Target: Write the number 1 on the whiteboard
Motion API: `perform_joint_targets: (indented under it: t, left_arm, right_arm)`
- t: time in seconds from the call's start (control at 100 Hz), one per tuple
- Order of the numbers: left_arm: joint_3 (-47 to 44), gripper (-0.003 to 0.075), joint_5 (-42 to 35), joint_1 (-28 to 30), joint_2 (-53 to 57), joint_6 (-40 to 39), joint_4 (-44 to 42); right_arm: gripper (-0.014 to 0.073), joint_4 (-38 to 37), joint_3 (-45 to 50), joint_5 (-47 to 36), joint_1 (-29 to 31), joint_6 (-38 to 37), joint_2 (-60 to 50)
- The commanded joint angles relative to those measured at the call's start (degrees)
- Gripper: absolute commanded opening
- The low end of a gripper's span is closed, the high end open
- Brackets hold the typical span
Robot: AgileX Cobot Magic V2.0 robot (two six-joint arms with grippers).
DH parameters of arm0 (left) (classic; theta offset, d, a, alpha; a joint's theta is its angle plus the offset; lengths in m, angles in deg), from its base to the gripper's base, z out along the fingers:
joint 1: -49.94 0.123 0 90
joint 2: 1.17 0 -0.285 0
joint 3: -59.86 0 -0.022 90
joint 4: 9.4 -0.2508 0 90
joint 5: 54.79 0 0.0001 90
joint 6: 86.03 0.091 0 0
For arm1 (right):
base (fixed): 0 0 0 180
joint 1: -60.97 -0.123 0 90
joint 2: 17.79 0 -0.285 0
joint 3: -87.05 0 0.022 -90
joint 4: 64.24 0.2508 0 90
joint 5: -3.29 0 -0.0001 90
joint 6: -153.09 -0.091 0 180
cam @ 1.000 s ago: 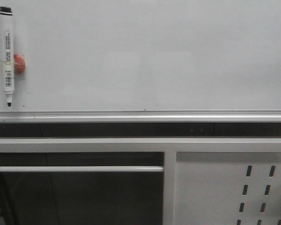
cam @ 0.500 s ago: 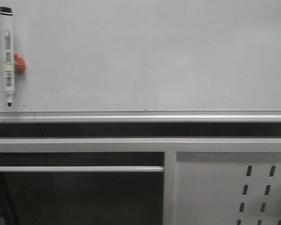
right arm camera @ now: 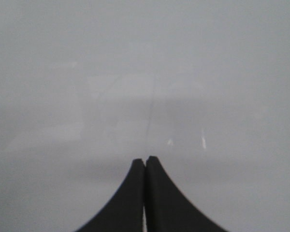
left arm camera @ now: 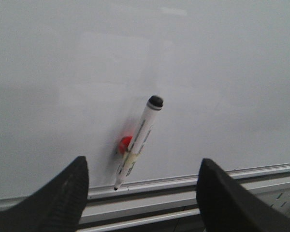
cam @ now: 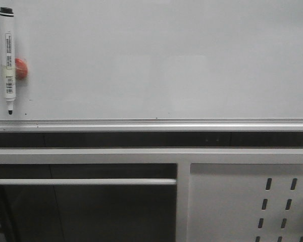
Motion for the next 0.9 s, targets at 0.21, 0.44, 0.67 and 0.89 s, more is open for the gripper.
perform_joint_targets:
  t: [0.21, 0.44, 0.67, 0.89]
  left_arm:
    - [-4.1, 0.0395, -8.3, -0.5, -0.5, 11.9, 10.5]
    - [-8.6, 0.0388, -8.7, -0.6, -0.5, 42.0, 40.9]
    - [-9.2, 0.0373, -3.5, -0.6, -3.1, 58.9, 52.8]
    - [-8.8, 0.0324, 0.2, -0.6, -14.2, 67.3, 59.3]
  right_arm:
    - [-0.0071, -0.5, -2.1, -3.8, -0.1, 0.7, 0.8]
    - [-0.0071, -0.1, -2.1, -3.8, -0.1, 0.7, 0.8]
    - [-0.0071, 0.2, -2.1, -3.8, -0.1, 0.7, 0.8]
    - [-0.0071, 0.3, -2.1, -3.3, -0.1, 0.7, 0.8]
